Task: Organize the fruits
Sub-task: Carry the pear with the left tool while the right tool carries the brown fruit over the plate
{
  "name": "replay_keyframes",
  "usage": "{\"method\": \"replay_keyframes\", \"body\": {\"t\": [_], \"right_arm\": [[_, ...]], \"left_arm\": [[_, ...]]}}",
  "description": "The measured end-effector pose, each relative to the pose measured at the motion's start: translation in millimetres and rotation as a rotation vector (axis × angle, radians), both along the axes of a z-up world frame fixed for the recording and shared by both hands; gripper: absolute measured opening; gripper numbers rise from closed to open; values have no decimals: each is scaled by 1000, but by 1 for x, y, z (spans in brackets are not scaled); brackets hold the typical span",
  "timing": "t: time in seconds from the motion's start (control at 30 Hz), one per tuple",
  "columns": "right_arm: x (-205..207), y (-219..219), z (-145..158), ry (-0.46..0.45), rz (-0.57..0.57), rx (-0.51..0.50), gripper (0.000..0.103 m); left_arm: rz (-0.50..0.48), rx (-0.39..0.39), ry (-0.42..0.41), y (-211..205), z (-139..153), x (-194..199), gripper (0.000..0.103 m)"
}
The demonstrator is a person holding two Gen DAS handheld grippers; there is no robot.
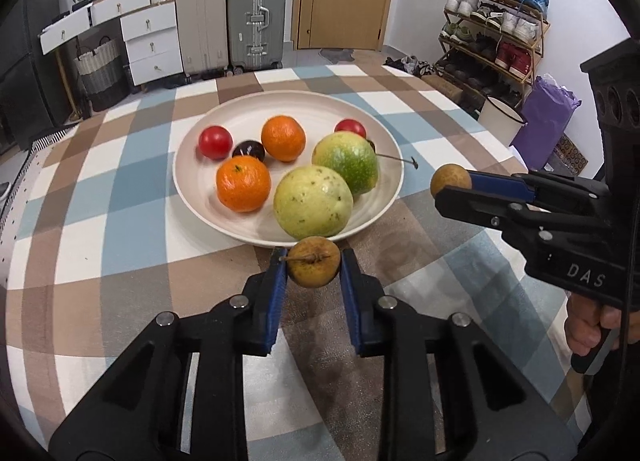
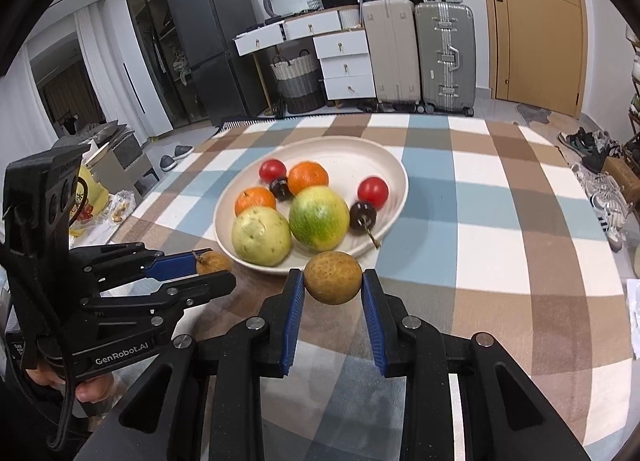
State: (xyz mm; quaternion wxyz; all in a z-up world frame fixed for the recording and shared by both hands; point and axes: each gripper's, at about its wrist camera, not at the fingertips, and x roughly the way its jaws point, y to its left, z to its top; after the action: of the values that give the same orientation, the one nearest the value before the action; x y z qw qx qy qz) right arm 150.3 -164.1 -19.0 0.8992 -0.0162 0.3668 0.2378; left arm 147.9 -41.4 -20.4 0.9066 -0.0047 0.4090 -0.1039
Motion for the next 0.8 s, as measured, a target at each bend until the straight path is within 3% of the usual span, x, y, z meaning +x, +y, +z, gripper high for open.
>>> {"method": "replay_keyframes", "body": {"t": [0.43,0.8], "right_arm": [[2,9,39,-68,17,21,30],[18,8,55,-98,25,29,30]], "left_arm": [[45,-16,-88,28,45,-4,24],[77,-5,-125,37,64,18,24]]}}
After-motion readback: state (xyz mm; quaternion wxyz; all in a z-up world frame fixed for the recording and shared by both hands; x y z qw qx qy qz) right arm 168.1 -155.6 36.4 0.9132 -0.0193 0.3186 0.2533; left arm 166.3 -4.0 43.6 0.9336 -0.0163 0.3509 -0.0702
